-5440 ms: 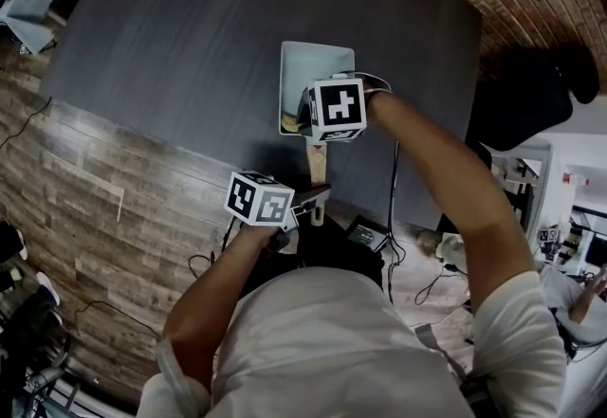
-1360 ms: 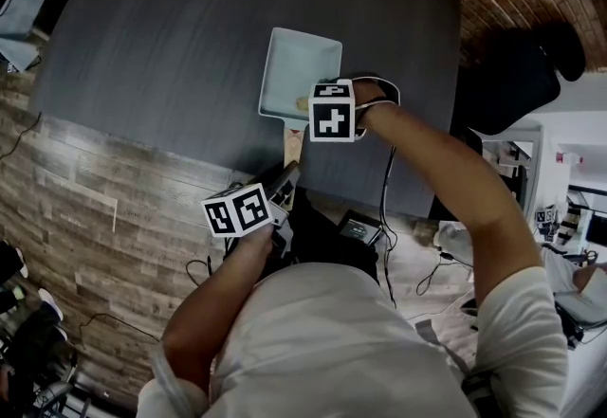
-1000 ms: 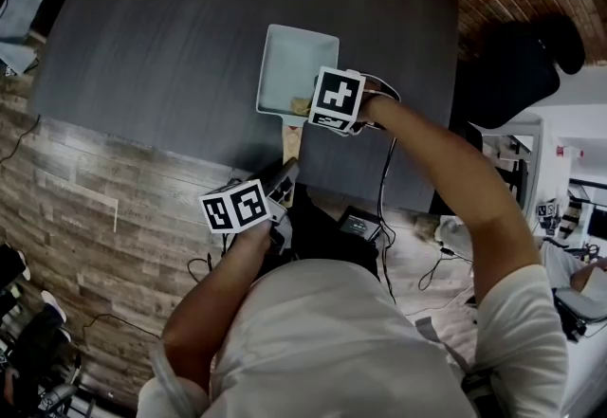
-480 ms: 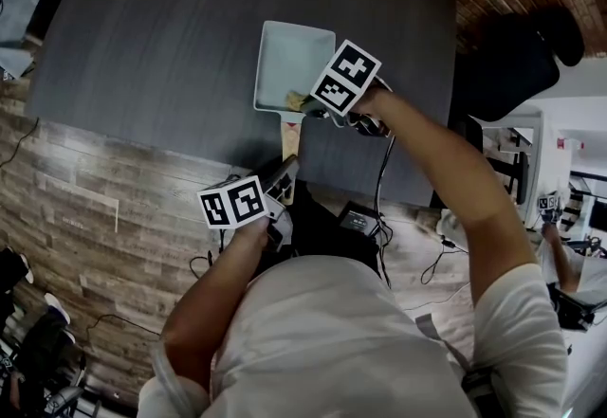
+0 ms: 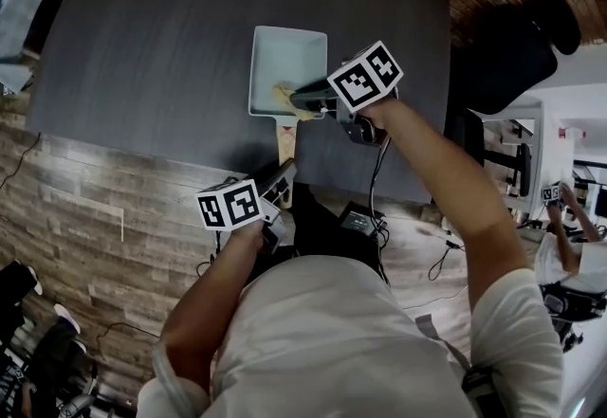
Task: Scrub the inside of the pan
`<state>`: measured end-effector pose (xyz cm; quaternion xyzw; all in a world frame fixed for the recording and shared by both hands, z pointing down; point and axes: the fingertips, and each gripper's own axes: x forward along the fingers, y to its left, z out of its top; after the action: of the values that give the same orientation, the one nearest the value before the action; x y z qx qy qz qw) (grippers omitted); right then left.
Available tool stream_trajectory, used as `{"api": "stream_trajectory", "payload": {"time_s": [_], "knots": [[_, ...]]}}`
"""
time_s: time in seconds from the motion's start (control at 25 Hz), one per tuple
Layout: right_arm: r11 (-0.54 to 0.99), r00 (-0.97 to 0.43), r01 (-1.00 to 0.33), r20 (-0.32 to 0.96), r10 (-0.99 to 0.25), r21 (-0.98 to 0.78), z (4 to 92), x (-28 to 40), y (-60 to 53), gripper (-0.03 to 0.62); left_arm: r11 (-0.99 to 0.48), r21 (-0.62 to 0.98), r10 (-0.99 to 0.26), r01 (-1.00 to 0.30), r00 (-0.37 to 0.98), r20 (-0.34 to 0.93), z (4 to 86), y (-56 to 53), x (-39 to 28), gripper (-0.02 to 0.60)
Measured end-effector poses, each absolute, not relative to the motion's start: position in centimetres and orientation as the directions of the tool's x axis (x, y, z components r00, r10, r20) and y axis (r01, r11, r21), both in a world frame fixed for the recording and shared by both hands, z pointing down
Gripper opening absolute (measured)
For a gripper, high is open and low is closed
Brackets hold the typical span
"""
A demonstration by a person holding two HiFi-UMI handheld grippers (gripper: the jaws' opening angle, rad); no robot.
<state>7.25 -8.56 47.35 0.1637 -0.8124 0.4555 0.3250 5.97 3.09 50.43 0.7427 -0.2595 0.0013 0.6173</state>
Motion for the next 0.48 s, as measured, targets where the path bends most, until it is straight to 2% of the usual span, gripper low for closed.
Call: {"api": "stream_trajectory", "payload": {"time_s": [0.24,0.48], "knots": [[0.565,-0.686,-0.644,0.716,-0.128,-0.516,46.4,10.4,-10.9,0.032,-0.144,0.910,-0.337,-0.388,0.884,0.324,50.3,3.1,6.7,0.146],[0.570,-0.607,-0.718,0.761,-0.229,-0.401,46.4,13.8,-12.7,0.032,-0.144,0.901,-0.317,-0.409,0.882,0.350,50.6,3.1,6.7,0.146]]}}
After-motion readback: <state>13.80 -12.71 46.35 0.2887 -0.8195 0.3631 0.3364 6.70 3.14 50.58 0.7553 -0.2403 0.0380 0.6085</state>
